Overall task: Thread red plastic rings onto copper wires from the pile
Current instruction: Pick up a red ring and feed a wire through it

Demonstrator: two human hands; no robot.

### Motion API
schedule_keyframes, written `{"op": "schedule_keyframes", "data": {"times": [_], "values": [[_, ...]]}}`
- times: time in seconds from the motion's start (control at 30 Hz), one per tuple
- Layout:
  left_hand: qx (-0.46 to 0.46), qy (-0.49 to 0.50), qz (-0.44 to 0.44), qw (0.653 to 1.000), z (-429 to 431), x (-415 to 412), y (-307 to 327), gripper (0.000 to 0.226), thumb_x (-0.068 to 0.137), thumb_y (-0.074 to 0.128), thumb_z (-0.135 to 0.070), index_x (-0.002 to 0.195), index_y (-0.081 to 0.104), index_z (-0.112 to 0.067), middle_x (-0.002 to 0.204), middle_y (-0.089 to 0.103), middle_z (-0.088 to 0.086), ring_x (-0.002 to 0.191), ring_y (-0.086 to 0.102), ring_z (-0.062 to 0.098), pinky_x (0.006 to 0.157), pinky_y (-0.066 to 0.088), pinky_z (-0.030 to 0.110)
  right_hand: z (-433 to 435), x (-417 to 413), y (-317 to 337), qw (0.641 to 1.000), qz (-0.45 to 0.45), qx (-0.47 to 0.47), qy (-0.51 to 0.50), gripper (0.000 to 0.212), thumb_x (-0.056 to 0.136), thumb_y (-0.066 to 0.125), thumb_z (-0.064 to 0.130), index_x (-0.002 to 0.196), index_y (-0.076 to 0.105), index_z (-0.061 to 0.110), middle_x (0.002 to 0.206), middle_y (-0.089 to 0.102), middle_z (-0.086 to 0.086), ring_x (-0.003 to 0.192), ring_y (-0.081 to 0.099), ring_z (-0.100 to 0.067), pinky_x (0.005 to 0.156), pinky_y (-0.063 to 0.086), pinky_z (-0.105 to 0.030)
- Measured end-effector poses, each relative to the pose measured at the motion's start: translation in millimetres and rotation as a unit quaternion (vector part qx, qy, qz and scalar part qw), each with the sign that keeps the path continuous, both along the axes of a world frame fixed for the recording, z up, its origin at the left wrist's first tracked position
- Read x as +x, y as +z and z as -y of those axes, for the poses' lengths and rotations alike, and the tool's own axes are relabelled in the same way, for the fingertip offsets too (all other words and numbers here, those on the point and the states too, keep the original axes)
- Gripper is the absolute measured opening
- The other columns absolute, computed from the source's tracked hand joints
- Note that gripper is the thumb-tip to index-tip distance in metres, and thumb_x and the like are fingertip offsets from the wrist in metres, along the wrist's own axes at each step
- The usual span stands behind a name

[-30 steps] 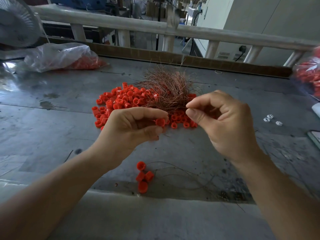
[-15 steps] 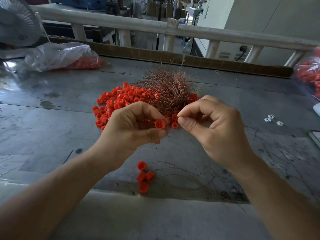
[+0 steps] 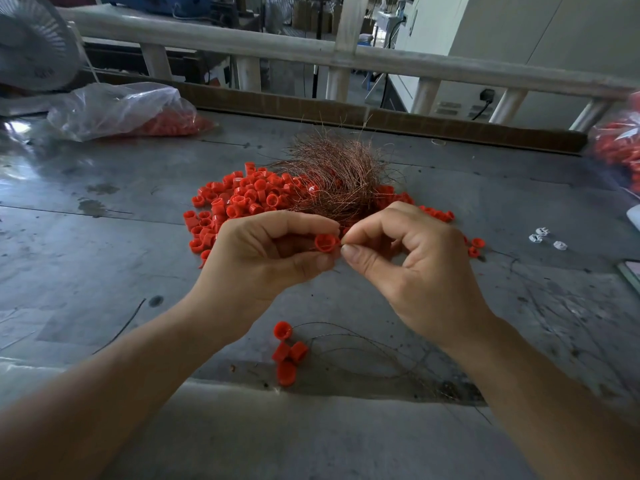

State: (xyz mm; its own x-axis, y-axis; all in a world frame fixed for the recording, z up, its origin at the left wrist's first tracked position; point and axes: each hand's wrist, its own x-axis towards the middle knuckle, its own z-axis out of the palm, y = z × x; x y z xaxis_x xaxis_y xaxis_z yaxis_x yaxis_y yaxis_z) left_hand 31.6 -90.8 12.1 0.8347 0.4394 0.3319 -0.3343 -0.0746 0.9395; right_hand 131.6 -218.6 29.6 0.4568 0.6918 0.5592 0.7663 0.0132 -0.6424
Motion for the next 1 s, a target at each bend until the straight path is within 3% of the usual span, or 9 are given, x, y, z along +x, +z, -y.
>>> {"op": "schedule_keyframes", "data": {"times": [0.13, 0.23, 0.33, 0.4, 0.67, 1.0], "values": [[-0.010, -0.002, 0.008, 1.000, 0.2, 0.0, 0.4, 0.030, 0.052, 0.070, -0.012, 0.080, 0.075, -0.020, 0.074, 0.073, -0.003, 0.067, 0.068, 0.006, 0.060, 0.051, 0.014, -0.1, -0.7, -0.5, 1.000, 0.001, -0.018, -0.004, 0.004, 0.073, 0.064, 0.017, 0.072, 0.067, 0.015, 0.069, 0.058, 0.003, 0.067, 0.053, -0.008, 0.060, 0.040, -0.011], [-0.028, -0.016, 0.012, 0.999, -1.9, -0.6, 0.1, 0.031, 0.053, 0.070, -0.007, 0.080, 0.076, -0.020, 0.077, 0.073, -0.001, 0.071, 0.069, 0.010, 0.063, 0.053, 0.017, 0.5, 0.1, 0.3, 1.000, -0.005, -0.018, -0.007, 0.004, 0.073, 0.063, 0.018, 0.071, 0.064, 0.021, 0.068, 0.058, 0.006, 0.067, 0.052, -0.006, 0.061, 0.038, -0.010], [-0.048, -0.046, -0.001, 0.998, -5.1, -0.9, -1.2, 0.039, 0.061, 0.071, 0.005, 0.091, 0.074, -0.019, 0.087, 0.074, 0.003, 0.082, 0.070, 0.016, 0.074, 0.055, 0.023, 0.8, 2.3, 1.8, 1.000, -0.014, -0.009, -0.022, 0.006, 0.073, 0.063, 0.019, 0.070, 0.062, 0.024, 0.068, 0.056, 0.009, 0.067, 0.052, -0.004, 0.061, 0.037, -0.008], [-0.052, -0.057, -0.004, 0.997, -5.9, -0.9, -2.1, 0.037, 0.069, 0.060, 0.000, 0.098, 0.071, -0.019, 0.092, 0.073, 0.003, 0.088, 0.069, 0.018, 0.077, 0.055, 0.025, 1.1, 3.5, 2.6, 0.999, -0.016, -0.004, -0.030, 0.006, 0.072, 0.063, 0.019, 0.069, 0.062, 0.024, 0.068, 0.056, 0.011, 0.067, 0.053, -0.005, 0.060, 0.038, -0.008], [-0.069, -0.062, 0.004, 0.996, -5.5, -1.0, -1.9, 0.035, 0.065, 0.064, -0.013, 0.099, 0.069, -0.016, 0.094, 0.073, 0.003, 0.090, 0.069, 0.018, 0.075, 0.054, 0.022, 2.3, 4.2, 3.1, 0.999, -0.014, -0.008, -0.036, 0.005, 0.073, 0.063, 0.020, 0.069, 0.062, 0.023, 0.068, 0.057, 0.010, 0.067, 0.053, -0.005, 0.061, 0.039, -0.010], [-0.106, -0.092, 0.015, 0.990, -6.4, -0.6, -0.6, 0.030, 0.060, 0.071, -0.009, 0.088, 0.075, -0.016, 0.088, 0.074, 0.004, 0.083, 0.070, 0.016, 0.068, 0.054, 0.018, 2.3, 3.6, 4.4, 0.999, -0.028, -0.022, -0.025, 0.006, 0.072, 0.062, 0.019, 0.070, 0.063, 0.025, 0.068, 0.057, 0.009, 0.066, 0.053, -0.005, 0.059, 0.038, -0.009]]}}
